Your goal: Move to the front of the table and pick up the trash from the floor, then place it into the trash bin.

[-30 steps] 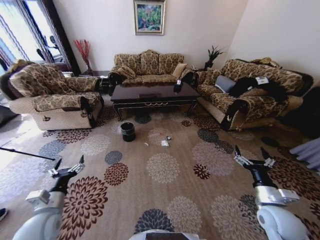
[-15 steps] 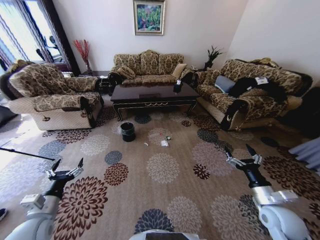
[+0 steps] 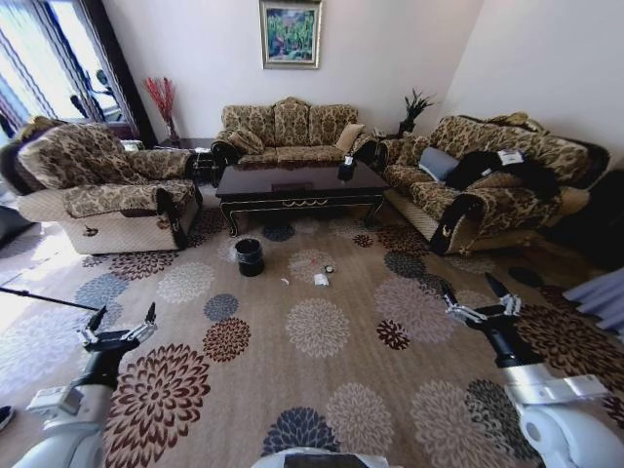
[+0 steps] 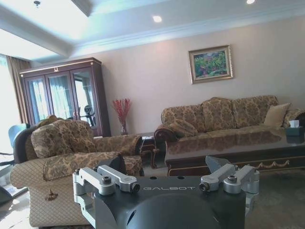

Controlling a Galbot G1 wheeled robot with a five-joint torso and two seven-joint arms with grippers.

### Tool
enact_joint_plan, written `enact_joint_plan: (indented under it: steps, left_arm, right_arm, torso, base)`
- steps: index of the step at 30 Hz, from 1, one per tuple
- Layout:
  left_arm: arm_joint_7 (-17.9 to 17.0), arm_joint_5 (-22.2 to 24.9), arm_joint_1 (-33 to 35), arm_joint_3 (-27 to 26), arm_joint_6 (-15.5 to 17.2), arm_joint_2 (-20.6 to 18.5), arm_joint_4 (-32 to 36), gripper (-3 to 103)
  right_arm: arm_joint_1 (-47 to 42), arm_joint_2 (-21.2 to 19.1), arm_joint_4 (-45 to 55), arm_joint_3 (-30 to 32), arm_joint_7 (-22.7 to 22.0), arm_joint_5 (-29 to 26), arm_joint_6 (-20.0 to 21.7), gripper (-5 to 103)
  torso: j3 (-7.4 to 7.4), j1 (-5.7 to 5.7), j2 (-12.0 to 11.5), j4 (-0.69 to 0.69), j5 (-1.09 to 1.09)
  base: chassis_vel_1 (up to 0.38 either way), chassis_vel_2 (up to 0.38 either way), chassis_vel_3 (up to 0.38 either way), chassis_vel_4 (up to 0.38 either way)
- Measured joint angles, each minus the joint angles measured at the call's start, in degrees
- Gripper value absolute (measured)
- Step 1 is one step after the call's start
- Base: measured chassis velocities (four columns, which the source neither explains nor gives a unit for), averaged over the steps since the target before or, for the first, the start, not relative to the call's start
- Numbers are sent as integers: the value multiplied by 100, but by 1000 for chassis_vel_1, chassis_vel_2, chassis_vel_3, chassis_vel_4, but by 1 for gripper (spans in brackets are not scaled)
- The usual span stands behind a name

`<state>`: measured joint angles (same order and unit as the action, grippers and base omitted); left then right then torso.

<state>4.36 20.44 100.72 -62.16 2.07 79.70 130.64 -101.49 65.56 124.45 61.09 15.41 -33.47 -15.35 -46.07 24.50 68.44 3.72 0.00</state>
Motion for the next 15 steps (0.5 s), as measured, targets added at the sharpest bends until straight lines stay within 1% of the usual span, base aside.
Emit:
enact_joint_plan:
  steps: [1,2,3,5,6,10,15]
  left_arm:
    - [0,0,0,0,0,0,0,100]
    - [-70,7,-19,15,-22,1,1,100]
    - [-154,36,-36,33,-63,6,6,100]
    - [-210,46,-23,39,-154,18,22,100]
    - [-210,46,-23,39,-154,18,22,100]
    - [-203,64,70,47,-232,25,28,100]
    - [-173,63,76,72,-261,37,29,100]
  right_arm:
    - [0,0,0,0,0,0,0,100]
    - [-5,22,14,2,-6,-2,-1,100]
    - [-9,63,39,3,-19,-6,-2,100]
    - [-5,138,58,3,-31,1,-5,100]
    - [-5,138,58,3,-31,1,-5,100]
    - [12,242,50,-28,-33,42,-30,100]
    - [24,249,19,-26,-30,59,-63,100]
  torso:
    - [0,0,0,0,0]
    - [2,-1,-3,0,0]
    - [9,-8,-18,0,-1]
    - [38,-35,-75,0,0]
    - [38,-35,-75,0,0]
    - [110,-95,-205,0,0]
    - [126,-114,-240,0,0]
  base:
    - [0,0,0,0]
    - [0,0,0,0]
    - [0,0,0,0]
    - [0,0,0,0]
    - [0,0,0,0]
    - [0,0,0,0]
    - [0,0,0,0]
